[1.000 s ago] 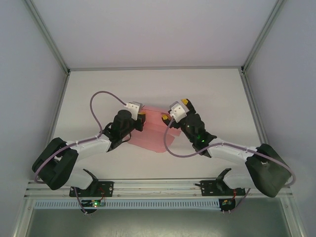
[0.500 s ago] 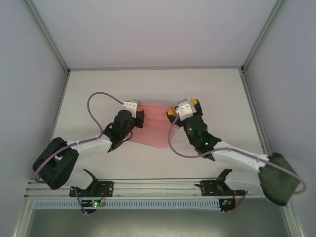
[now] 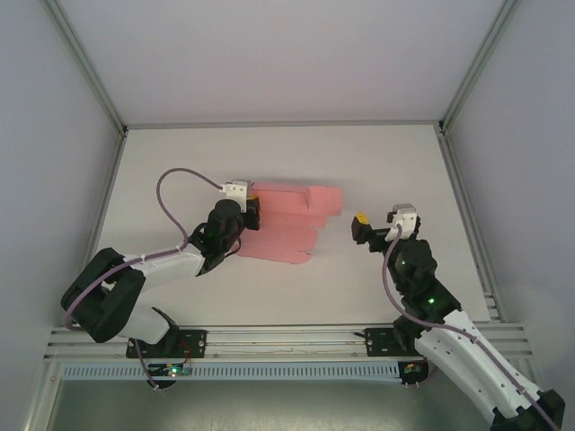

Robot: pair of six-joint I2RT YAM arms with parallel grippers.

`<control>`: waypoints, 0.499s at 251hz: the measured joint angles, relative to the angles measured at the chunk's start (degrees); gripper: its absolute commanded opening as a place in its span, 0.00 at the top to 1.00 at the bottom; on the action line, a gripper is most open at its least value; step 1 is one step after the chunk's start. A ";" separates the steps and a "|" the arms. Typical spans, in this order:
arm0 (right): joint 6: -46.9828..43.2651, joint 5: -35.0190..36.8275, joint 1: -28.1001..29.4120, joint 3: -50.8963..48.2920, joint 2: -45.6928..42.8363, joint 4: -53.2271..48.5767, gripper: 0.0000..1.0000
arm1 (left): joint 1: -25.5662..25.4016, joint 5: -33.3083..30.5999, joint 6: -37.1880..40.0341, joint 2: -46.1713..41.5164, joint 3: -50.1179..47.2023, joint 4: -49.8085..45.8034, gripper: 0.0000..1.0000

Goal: Assemble paper box

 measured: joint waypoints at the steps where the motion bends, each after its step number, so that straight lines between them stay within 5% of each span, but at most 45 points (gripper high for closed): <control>1: 0.11 -0.20 -0.11 -0.11 0.00 -0.13 0.02 | 0.00 0.04 0.00 0.00 0.00 0.02 1.00; 125: 1.75 -17.81 -3.19 1.79 22.80 2.05 0.02 | 0.00 3.96 0.50 -1.46 0.00 0.50 1.00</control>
